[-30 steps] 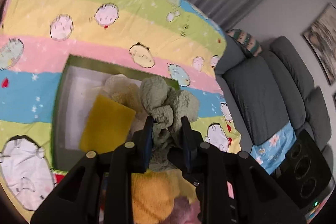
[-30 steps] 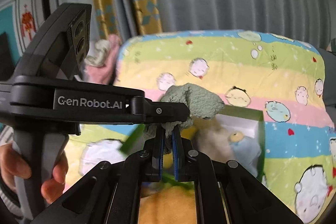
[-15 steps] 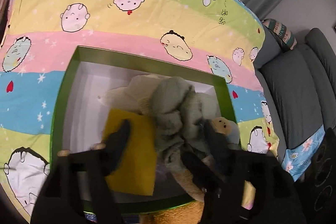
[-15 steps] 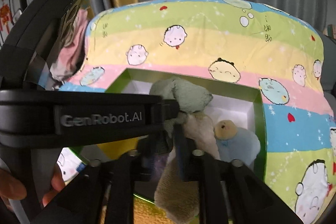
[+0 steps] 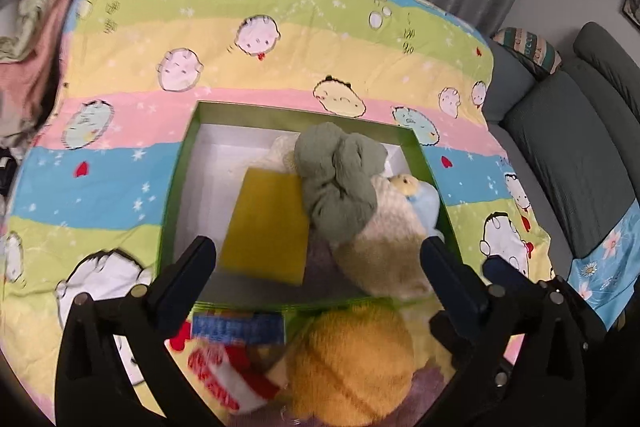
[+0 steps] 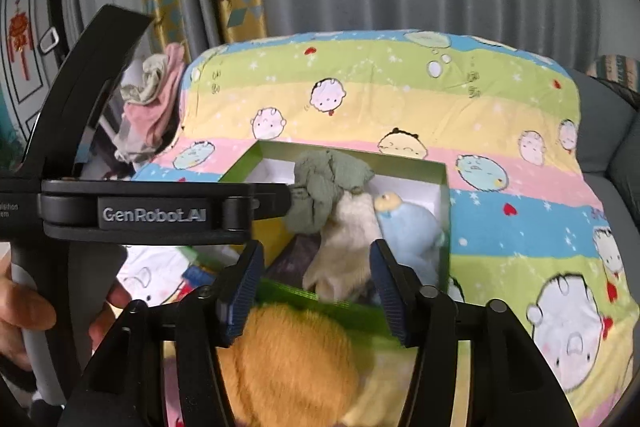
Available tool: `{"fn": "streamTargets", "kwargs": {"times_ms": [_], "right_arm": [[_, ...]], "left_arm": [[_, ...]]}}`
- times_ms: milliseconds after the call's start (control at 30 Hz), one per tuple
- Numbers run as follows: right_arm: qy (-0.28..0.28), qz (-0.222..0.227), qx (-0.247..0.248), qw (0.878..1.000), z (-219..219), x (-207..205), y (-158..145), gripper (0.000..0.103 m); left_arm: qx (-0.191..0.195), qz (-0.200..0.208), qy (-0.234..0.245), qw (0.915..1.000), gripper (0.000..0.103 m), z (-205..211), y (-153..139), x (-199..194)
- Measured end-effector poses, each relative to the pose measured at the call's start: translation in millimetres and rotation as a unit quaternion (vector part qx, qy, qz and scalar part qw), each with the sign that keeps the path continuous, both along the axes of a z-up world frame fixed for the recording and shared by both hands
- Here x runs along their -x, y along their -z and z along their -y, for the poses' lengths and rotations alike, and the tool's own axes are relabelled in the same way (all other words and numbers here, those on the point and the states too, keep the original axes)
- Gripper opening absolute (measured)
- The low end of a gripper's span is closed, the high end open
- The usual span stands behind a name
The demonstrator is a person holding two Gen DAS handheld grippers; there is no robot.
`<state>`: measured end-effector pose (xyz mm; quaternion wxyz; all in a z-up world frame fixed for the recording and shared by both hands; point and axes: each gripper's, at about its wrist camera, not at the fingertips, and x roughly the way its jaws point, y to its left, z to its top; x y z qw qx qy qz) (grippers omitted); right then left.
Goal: Organize soft objects
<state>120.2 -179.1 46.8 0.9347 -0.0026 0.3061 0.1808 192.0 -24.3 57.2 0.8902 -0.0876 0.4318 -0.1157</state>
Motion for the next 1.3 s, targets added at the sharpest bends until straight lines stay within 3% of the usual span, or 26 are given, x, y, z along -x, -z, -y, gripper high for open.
{"fn": "streamTargets", "kwargs": {"times_ms": [133, 333, 433, 700, 767, 867, 967, 1033, 1200, 1300], "right_arm": [[0.02, 0.012, -0.02, 1.0, 11.0, 32.0, 1.3, 0.065], [0.036, 0.015, -0.01, 0.999, 18.7, 67.7, 1.6, 0.07], [0.039, 0.017, -0.013, 0.999, 23.4, 81.6, 2.0, 0.076], [0.053, 0.007, -0.011, 0.999, 28.1, 102.5, 12.1, 0.076], [0.061, 0.004, -0.01, 0.998, 29.5, 104.3, 18.3, 0.076], [0.075, -0.005, -0.008, 0.997, 32.0, 104.0, 30.1, 0.076], [0.08, -0.014, -0.014, 0.997, 37.1, 102.7, 38.1, 0.076], [0.081, -0.018, -0.015, 0.996, 39.6, 102.0, 43.1, 0.076], [0.07, -0.03, -0.019, 0.997, 45.9, 99.8, 55.3, 0.076], [0.058, -0.045, -0.03, 0.997, 47.3, 94.7, 64.2, 0.076]], "left_arm": [[-0.043, 0.032, -0.012, 0.9985, 0.102, 3.8, -6.3, 39.0], [-0.079, 0.055, -0.012, 0.9953, 0.102, 3.8, -6.3, 81.9], [-0.085, 0.067, -0.014, 0.994, 0.102, 0.6, -6.2, 100.1], [-0.082, 0.073, -0.001, 0.9939, 0.102, -3.9, 11.1, 123.8], [-0.068, 0.072, 0.016, 0.9949, 0.102, -5.3, 19.0, 125.1], [-0.045, 0.04, 0.03, 0.9977, 0.102, -10.4, 28.6, 114.4], [0.033, 0.006, 0.041, 0.9986, 0.102, -31.6, 31.8, 103.6], [0.088, -0.019, 0.038, 0.9952, 0.102, -47.3, 37.4, 98.0], [0.104, -0.028, 0.031, 0.9937, 0.102, -57.7, 45.5, 95.9], [0.164, -0.052, 0.063, 0.9832, 0.102, -51.0, 54.5, 92.2]]}}
